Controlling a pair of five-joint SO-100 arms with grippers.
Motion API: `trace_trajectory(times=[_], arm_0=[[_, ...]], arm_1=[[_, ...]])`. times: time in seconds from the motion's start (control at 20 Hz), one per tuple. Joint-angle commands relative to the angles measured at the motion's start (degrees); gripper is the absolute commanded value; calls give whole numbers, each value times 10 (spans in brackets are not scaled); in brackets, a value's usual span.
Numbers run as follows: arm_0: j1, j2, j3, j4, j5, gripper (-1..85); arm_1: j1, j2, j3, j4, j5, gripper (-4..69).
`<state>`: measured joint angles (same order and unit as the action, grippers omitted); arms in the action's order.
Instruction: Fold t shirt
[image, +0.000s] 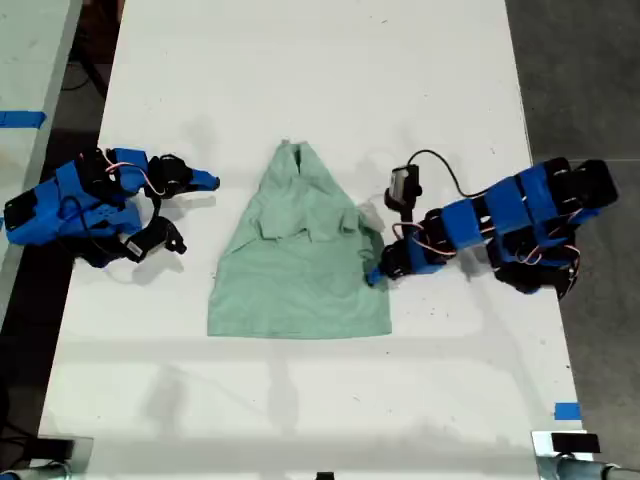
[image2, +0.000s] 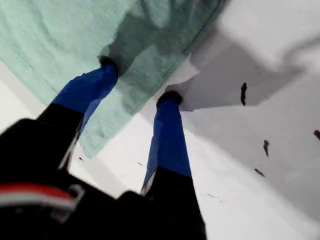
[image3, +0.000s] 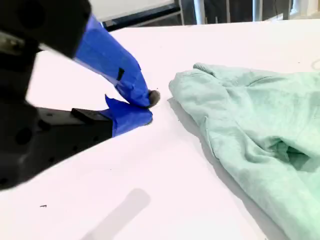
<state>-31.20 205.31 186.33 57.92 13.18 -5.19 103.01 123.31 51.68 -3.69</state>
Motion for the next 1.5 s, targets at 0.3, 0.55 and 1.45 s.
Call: trace_trajectory(times=[0.3,0.55,1.45], arm_0=[[1,5,24,-1,4,-3],[-1,5,24,-1,4,-3],[-3,5,24,-1,4,-3]], arm_1=[[-2,-4,-48,8,-11,-11],[47,156,-54,124,-42,-11],[11,-269,-679,279,-176,290]])
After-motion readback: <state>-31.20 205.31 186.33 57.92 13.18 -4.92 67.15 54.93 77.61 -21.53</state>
